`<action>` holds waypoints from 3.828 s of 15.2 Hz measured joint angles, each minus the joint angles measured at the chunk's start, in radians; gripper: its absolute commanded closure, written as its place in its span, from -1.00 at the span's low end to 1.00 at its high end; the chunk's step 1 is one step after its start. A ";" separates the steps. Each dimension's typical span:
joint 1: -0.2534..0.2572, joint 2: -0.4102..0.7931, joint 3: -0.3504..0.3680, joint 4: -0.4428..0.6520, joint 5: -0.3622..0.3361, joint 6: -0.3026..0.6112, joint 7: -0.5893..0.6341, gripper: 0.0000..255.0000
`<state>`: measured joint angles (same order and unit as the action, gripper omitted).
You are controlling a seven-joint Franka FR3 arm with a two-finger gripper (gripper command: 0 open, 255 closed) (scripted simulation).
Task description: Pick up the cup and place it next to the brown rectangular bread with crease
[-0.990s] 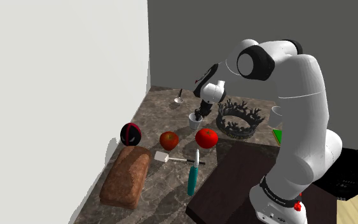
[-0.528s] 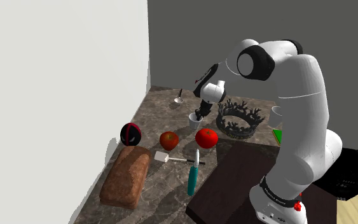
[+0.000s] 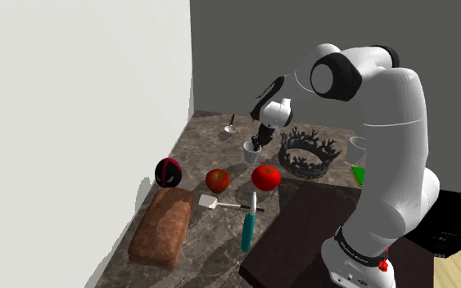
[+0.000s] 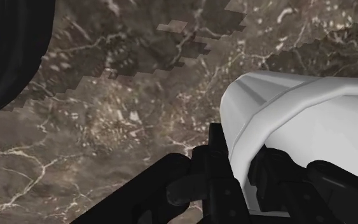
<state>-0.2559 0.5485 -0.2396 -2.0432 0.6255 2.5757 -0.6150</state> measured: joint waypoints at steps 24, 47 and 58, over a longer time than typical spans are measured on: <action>0.071 -0.252 -0.109 -0.011 -0.192 -0.215 0.168 1.00; 0.311 -0.683 0.057 -0.502 -0.387 -0.032 0.671 1.00; 0.430 -0.772 0.268 -0.627 -0.403 0.047 1.005 1.00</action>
<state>0.1737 -0.2234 0.0289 -2.6698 0.2222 2.6224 0.3904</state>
